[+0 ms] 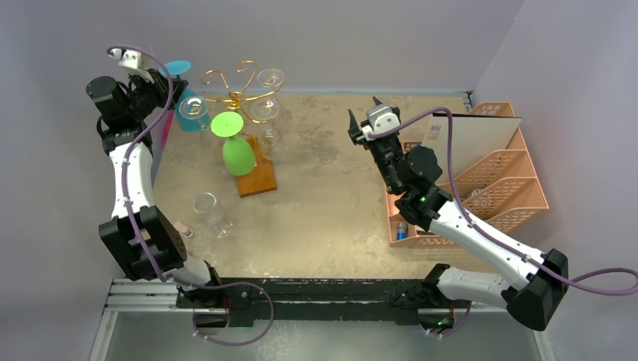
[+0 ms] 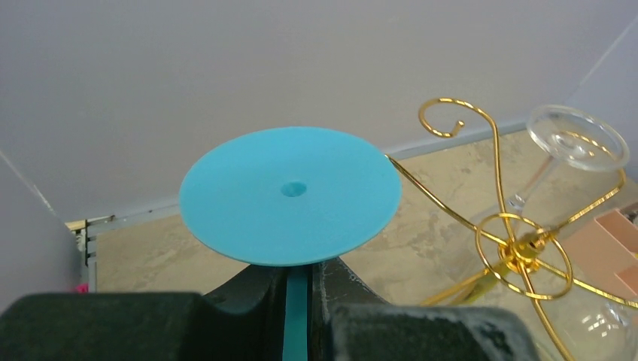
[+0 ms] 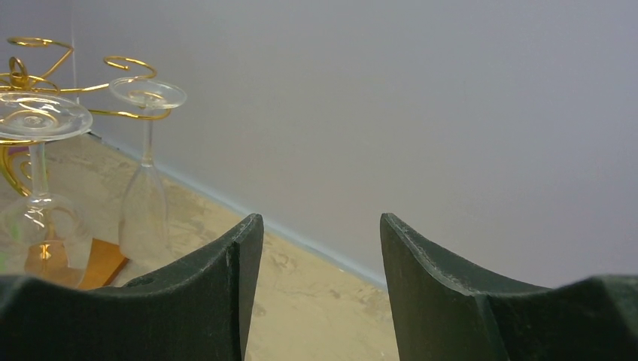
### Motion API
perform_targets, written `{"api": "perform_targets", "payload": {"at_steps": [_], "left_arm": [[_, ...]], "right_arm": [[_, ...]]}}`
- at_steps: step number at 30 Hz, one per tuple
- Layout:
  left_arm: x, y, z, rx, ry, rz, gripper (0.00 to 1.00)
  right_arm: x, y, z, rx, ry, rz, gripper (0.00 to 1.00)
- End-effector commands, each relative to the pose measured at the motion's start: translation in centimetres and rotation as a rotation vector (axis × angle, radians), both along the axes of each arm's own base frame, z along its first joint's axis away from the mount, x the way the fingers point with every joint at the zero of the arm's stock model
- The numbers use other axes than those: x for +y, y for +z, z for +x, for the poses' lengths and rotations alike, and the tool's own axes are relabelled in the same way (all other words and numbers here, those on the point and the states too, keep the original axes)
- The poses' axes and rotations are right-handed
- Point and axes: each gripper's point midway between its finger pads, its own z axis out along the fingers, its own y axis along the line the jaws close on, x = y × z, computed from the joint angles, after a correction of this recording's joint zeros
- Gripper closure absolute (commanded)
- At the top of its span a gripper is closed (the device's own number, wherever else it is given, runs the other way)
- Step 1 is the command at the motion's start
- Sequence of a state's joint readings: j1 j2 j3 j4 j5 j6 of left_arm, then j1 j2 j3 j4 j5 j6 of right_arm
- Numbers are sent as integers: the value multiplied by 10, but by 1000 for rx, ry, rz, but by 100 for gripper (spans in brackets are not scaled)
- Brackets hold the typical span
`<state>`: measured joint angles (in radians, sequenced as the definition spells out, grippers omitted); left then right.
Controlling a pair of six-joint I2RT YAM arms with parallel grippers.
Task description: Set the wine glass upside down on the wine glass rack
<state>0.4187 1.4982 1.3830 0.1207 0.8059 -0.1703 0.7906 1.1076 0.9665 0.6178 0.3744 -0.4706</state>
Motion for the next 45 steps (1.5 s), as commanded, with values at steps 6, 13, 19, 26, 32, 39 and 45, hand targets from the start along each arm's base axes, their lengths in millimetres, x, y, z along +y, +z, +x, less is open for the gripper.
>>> {"api": "perform_targets", "payload": {"at_steps": [6, 13, 19, 26, 32, 39, 45], "left_arm": [[-15, 4, -24, -123, -257, 72, 100], [-24, -14, -23, -126, -451, 76, 100], [-20, -29, -10, -138, -502, 88, 100], [-25, -23, -10, -177, -574, 106, 100], [-33, -21, -7, -191, -621, 129, 100], [-48, -34, 0, -170, -694, 131, 100], [-52, -38, -3, -158, -719, 132, 100]], "right_arm": [[-2, 15, -4, -15, 23, 41, 39], [-1, 29, -7, -22, 35, 29, 39], [2, 30, -6, -6, 48, 5, 39], [10, 32, -2, 11, 65, 7, 39], [14, 28, 2, 21, 66, -2, 39], [16, 28, 3, 19, 67, -20, 39], [16, 26, 4, 21, 64, -24, 39]]}}
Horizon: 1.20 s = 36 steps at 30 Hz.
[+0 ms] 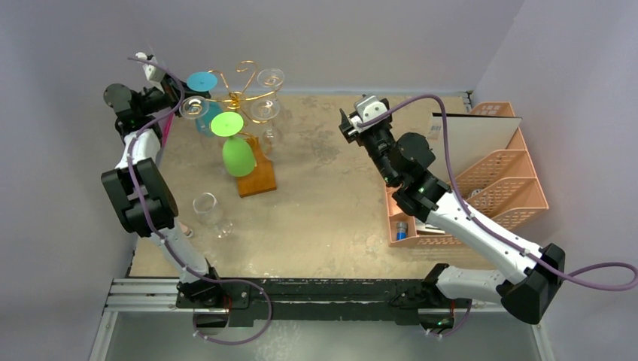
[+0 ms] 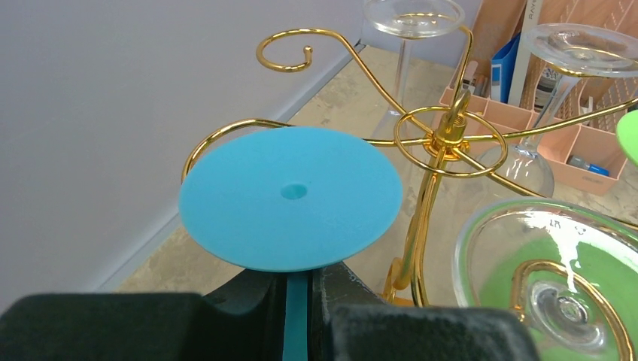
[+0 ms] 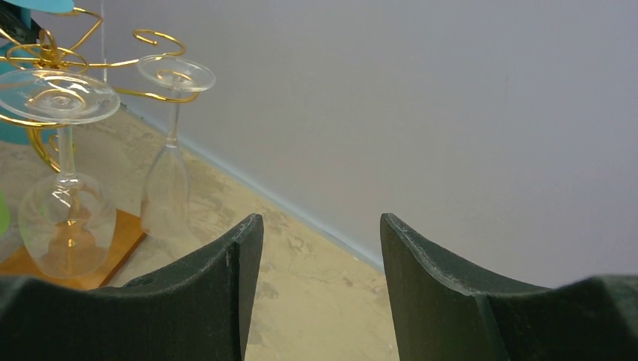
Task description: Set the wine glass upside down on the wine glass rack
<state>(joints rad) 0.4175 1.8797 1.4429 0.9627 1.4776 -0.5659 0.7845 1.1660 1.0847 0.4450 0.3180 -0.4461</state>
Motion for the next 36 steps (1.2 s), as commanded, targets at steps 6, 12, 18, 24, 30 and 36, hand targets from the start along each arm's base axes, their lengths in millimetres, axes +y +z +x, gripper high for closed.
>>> {"api": "perform_targets", "payload": {"at_steps": [6, 12, 18, 24, 30, 36], "left_arm": [[-12, 7, -4, -43, -78, 55, 100], [-21, 8, 4, -35, -110, 52, 100], [-24, 6, 16, -25, -96, 21, 100], [-20, 8, 30, -40, -7, -63, 100], [-29, 1, 35, -45, 26, -97, 100], [-26, 0, 43, -71, 109, -143, 100]], "right_arm": [[-3, 32, -4, -58, 11, 58, 39], [-3, 33, -5, -60, 14, 63, 39], [-5, 32, -6, -62, 11, 65, 40], [-6, 33, -7, -69, 10, 68, 40], [-6, 32, -8, -72, 10, 66, 40], [-7, 33, -9, -75, 12, 70, 40]]}}
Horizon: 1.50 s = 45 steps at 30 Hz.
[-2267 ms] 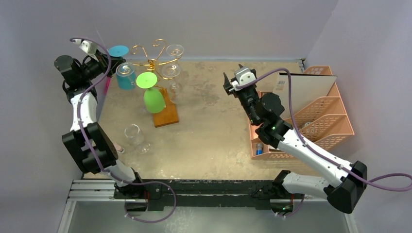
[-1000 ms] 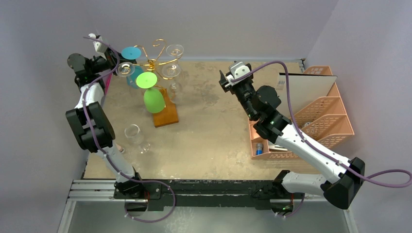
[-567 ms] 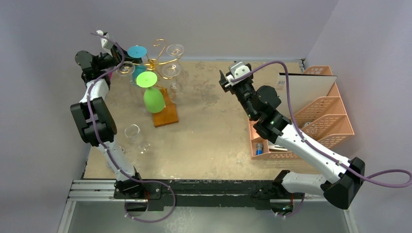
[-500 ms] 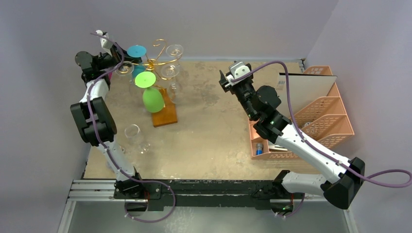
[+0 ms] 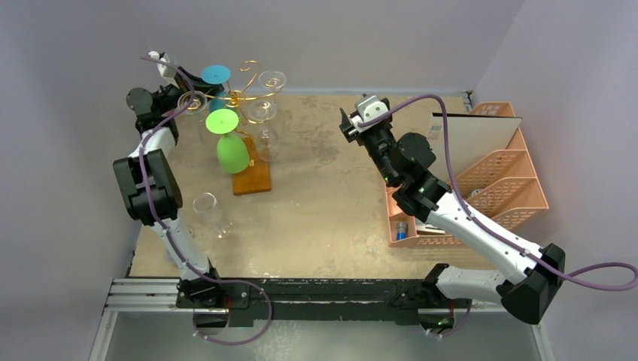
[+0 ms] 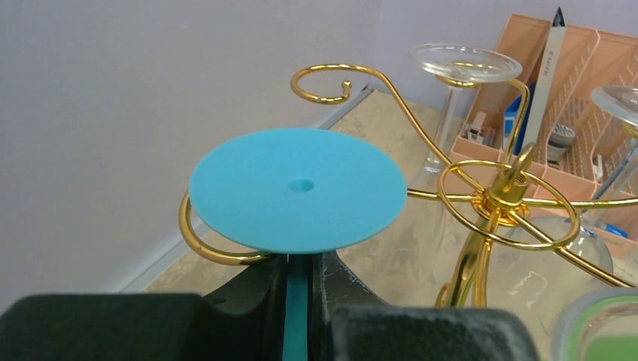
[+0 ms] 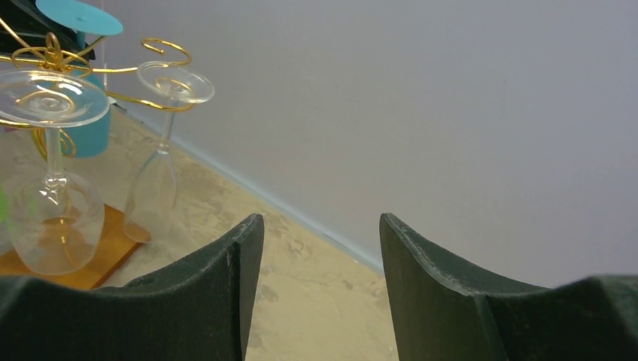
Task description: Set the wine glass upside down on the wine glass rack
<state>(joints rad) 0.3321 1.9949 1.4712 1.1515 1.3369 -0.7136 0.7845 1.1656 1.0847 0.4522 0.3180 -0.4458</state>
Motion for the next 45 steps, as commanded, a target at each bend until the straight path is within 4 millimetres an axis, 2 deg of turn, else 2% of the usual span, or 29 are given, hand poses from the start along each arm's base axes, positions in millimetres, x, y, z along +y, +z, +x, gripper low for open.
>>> {"api": "perform_targets", "payload": {"at_steps": [1, 23, 35, 42, 45], "left_arm": [[2, 10, 10, -79, 107, -42, 100], [15, 22, 22, -128, 275, -115, 100], [20, 29, 16, -188, 313, -116, 100], [32, 29, 9, -207, 347, -119, 100], [34, 28, 6, -209, 358, -118, 97]], "right_arm": [[-7, 30, -8, -70, 11, 63, 40], [-8, 31, -13, -76, 24, 68, 40], [-10, 29, -13, -71, 19, 67, 40], [-10, 27, -13, -68, 16, 65, 40], [-10, 26, -12, -66, 15, 65, 39]]}}
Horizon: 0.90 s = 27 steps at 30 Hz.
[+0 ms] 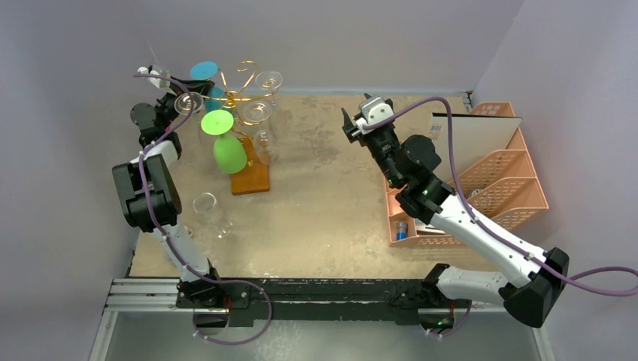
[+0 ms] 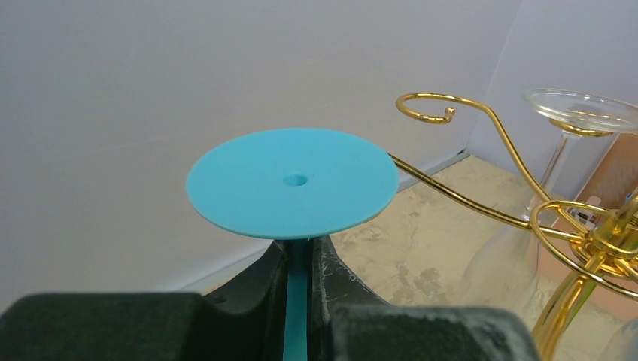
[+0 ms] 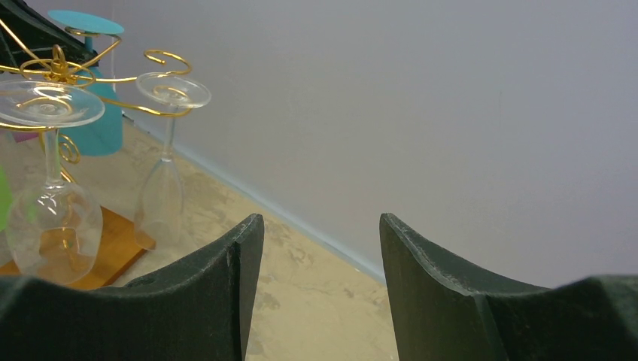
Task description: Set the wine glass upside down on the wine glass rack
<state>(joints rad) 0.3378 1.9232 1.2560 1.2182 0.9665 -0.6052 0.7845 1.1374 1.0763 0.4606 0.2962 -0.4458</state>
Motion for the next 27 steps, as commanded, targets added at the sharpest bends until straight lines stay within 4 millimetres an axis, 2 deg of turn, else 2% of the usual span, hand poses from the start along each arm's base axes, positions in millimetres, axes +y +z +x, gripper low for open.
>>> {"api": "perform_targets", "payload": {"at_steps": [1, 9, 15, 21, 24, 27], "left_arm": [[3, 29, -16, -119, 31, 54, 95], [7, 19, -20, -60, 30, 37, 72], [15, 19, -28, -39, 59, 31, 66], [26, 22, -48, -24, 76, 39, 60], [35, 25, -59, -19, 131, 34, 57], [45, 18, -63, 29, 221, 60, 55]], "right_arm": [[-7, 17, -5, -42, -5, 50, 39], [-10, 18, -4, -43, -16, 58, 39], [-11, 20, -4, -51, -23, 71, 39], [-11, 19, -5, -50, -21, 70, 39], [-11, 17, -6, -46, -18, 75, 39], [-10, 15, -7, -42, -8, 87, 38]]}}
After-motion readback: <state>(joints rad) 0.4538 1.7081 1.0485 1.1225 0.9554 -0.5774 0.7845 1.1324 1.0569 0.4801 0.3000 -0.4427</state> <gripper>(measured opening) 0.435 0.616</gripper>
